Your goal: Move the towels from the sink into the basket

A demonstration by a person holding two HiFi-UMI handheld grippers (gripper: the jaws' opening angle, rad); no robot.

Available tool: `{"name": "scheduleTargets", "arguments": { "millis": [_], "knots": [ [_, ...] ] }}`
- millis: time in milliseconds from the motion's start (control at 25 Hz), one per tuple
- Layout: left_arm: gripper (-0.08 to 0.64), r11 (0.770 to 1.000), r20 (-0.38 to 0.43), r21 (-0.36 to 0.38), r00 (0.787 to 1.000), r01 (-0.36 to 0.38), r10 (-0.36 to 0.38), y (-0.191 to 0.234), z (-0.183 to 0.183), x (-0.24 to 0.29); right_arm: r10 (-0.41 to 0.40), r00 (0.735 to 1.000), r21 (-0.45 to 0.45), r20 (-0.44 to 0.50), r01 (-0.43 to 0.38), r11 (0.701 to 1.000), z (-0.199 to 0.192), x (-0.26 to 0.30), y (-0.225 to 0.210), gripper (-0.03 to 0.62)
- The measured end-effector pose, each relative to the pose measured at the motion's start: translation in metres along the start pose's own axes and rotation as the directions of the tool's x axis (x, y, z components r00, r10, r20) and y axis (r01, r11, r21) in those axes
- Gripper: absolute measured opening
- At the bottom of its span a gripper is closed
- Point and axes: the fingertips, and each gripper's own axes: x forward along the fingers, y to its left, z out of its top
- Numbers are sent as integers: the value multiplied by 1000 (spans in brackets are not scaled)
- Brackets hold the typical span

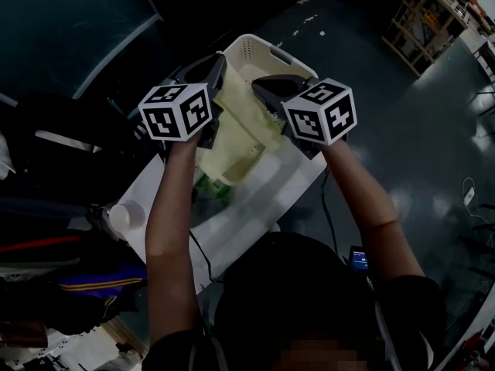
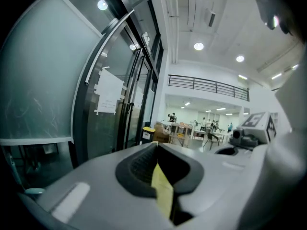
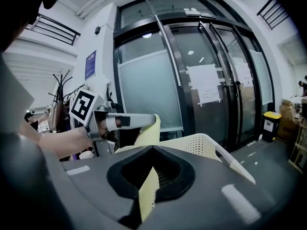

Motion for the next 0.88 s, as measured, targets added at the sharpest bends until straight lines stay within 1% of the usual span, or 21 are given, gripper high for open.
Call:
{"name": "scheduleTargets", "arguments": {
  "millis": [80,240,360,440,560,600,640,680,720,800,880],
  "knots": [
    [8,1000,-13,2,1000,4,-4,0,-6,5,0,1000,-1,-7,0,1000,-2,0,-1,-1],
    [9,1000,-65,10,998,7,-6,-2,-25,13,0,1000,-1,-23,0,1000,-8,1,-4,0],
    [9,1000,-103,19,995,-5,7,-1,-41,13,-1,1000,5,-31,1,1000,-12,1,-7,0],
    [11,999,-127,43,991,-31,37,1,-49,11,-2,999,8,-35,2,1000,-14,0,-8,0],
    [11,993,-169,102,983,-61,78,3,-60,10,1,999,12,-35,0,1000,-15,0,-10,-1],
    [24,991,-185,117,979,-63,84,2,-65,9,2,999,14,-35,-2,1000,-15,0,-10,0],
    [82,990,-202,129,975,-65,90,2,-70,8,4,999,15,-35,-4,1000,-15,0,-9,0],
    [159,988,-216,138,971,-69,98,3,-75,7,7,999,16,-35,-6,1000,-16,1,-9,0],
    [195,986,-223,147,969,-78,110,4,-79,6,10,999,18,-35,-9,1000,-16,2,-7,0],
    [199,982,-217,159,967,-99,133,8,-82,1,16,999,19,-36,-15,1000,-17,4,-4,0],
    [199,983,-207,148,969,-104,134,8,-82,-5,19,999,19,-39,-18,1000,-19,5,-2,0]
  ]
}}
